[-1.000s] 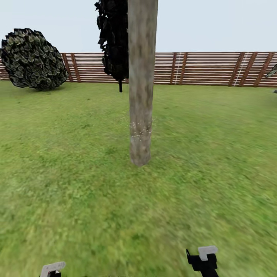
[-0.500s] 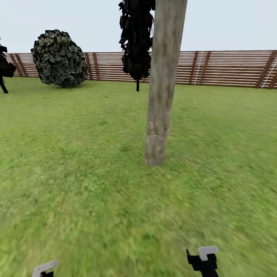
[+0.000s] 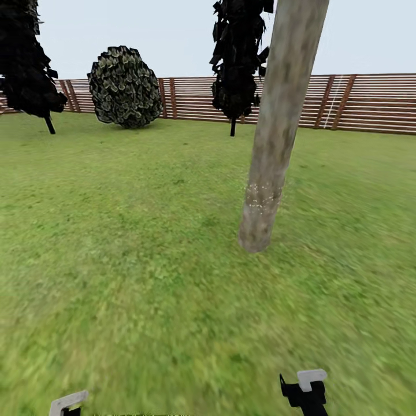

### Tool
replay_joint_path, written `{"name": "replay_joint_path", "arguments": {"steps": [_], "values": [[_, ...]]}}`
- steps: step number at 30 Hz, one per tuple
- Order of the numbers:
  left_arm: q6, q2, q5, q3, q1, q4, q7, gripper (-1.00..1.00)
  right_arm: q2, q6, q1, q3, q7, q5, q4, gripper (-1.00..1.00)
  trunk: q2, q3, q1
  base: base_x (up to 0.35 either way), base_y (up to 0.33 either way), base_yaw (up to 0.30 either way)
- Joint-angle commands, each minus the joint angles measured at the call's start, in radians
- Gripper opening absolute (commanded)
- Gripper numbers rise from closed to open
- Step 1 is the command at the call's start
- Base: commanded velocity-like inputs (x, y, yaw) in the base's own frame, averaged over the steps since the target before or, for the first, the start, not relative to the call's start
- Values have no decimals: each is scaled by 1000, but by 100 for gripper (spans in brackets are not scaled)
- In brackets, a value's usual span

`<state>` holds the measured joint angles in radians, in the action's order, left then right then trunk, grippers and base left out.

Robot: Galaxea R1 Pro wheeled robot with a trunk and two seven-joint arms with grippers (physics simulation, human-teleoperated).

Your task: In the garden, pick up the pesticide atomizer on the floor and spray pesticide onto both trees until each tree trunk is fully covered.

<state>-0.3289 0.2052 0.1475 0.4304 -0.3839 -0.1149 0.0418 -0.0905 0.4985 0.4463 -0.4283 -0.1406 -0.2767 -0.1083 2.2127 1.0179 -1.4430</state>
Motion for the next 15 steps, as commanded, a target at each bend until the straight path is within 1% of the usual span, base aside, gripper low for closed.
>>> {"name": "replay_joint_path", "arguments": {"steps": [1,15], "values": [[-4,0,11,5,-1,2,4,-100,0,2,0,-9,-5,-6,-1,100,0,1,0,0,0,282],[-4,0,14,1,-1,3,3,-100,0,1,0,-9,-5,-6,-1,100,0,1,0,0,0,282]]}}
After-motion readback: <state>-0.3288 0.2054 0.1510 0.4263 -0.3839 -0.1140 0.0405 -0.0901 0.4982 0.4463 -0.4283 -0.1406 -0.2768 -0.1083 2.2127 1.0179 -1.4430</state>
